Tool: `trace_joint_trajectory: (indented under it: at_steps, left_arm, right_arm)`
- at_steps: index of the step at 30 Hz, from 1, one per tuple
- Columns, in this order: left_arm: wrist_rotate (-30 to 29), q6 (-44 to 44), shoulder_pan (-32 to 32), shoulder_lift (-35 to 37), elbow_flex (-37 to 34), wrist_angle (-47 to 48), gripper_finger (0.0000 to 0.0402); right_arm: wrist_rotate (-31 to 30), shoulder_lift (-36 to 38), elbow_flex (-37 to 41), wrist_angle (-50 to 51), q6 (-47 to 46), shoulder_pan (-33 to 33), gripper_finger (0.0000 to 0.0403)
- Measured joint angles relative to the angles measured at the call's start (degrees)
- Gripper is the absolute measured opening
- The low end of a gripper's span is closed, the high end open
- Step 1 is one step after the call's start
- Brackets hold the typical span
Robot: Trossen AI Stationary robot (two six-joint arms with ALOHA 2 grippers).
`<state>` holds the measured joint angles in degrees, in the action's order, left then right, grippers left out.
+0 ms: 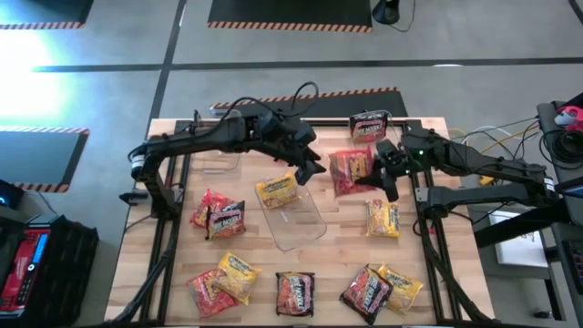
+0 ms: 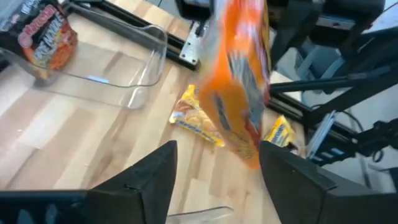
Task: Sort Maruchan noodles
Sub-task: Put the orange noodle pack into the top left transparent bin
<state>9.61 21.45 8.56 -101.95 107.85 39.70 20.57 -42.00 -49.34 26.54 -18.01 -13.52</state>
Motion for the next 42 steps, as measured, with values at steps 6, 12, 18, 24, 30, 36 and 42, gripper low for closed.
trace_joint_trajectory:
  at_steps: [6, 12, 18, 24, 30, 36, 42]
  left_arm:
    - [1.1, -4.2, 0.1, 0.0, 0.0, -1.0, 0.0219]
    - [6.4, -5.8, -0.9, -2.0, 0.0, -8.2, 0.0219]
    - [6.4, -6.0, -0.9, -5.7, 0.0, -12.8, 0.0220]
    - [6.9, -5.8, -1.0, -8.2, 0.0, -17.4, 0.0220]
    - [10.1, -5.3, -0.8, -9.1, 0.0, -18.8, 0.0220]
    - [10.7, -4.4, -0.8, -10.4, 0.0, -20.7, 0.0220]
    - [11.8, -4.0, -0.9, -11.0, 0.0, -21.6, 0.0220]
  right_arm:
    - [3.9, -0.9, 0.0, 11.3, 0.8, 0.0, 0.0131]
    - [4.3, -1.3, 0.0, 16.5, 3.2, 1.4, 0.0132]
    - [5.5, -2.0, -1.9, 17.1, 3.3, 4.0, 0.0132]
    - [4.3, -5.8, -7.7, 22.0, 8.7, 5.6, 0.0132]
    - [-3.1, -11.1, -14.2, 31.2, 15.8, 5.5, 0.0132]
    - [-3.2, -15.5, -19.5, 32.2, 20.8, 5.5, 0.0132]
    - [-4.2, -18.7, -23.2, 34.7, 24.2, 5.5, 0.0132]
